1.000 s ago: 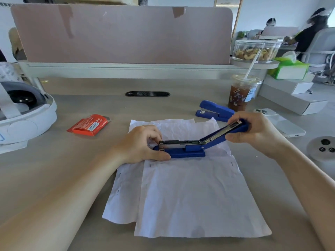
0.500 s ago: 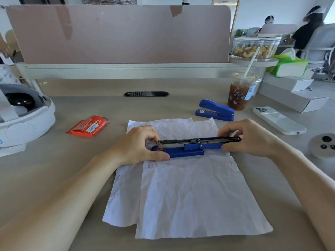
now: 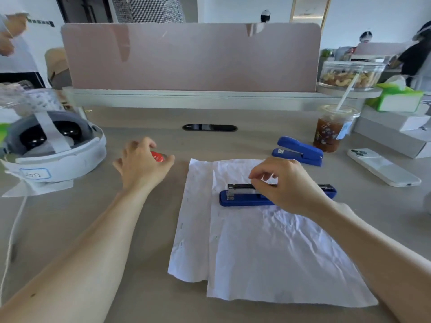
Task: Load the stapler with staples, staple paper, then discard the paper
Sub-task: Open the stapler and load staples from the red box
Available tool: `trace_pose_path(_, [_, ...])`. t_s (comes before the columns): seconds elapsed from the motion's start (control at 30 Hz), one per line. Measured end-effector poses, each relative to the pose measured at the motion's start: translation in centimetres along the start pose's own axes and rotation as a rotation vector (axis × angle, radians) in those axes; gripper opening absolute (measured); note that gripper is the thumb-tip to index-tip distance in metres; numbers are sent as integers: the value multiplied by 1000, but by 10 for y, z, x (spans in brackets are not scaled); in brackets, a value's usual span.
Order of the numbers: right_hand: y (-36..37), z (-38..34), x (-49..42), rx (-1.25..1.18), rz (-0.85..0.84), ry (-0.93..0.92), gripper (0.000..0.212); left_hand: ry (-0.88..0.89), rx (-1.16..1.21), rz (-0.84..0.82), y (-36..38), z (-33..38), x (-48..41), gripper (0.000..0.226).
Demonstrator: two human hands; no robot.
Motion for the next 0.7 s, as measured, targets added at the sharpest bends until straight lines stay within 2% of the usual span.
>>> trace_pose_path(0.07, [9,-6,1,-8,-47,2,12,-110,-48,-128,14,-18,-1,59])
trace_pose_path(0.13, [14,-11,0,-30,-73,12,13,-146,-57,-190,25,-25,-1,66])
trace_pose_path(0.3, [22,-17,-1,-85,-17,2,14,-107,-60,-172,26,-21,-5,50])
trace_pose_path(0.47, [18,-8,5,-118,-2,26,14,-7,17,-206,27,-4,-1,52])
trace_pose_path(0.7, [10,-2,7,-129,33,18,13,263,352,-177,13,40,13,61])
Point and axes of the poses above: each hand's wrist, its own x-axis away from the middle knuckle, its own y-axis out of the palm, z = x × y, the point moved 8 cm from there along -x, towards the middle knuckle, and after that the axes turned 12 degrees about -x, right-handed, at the moved point
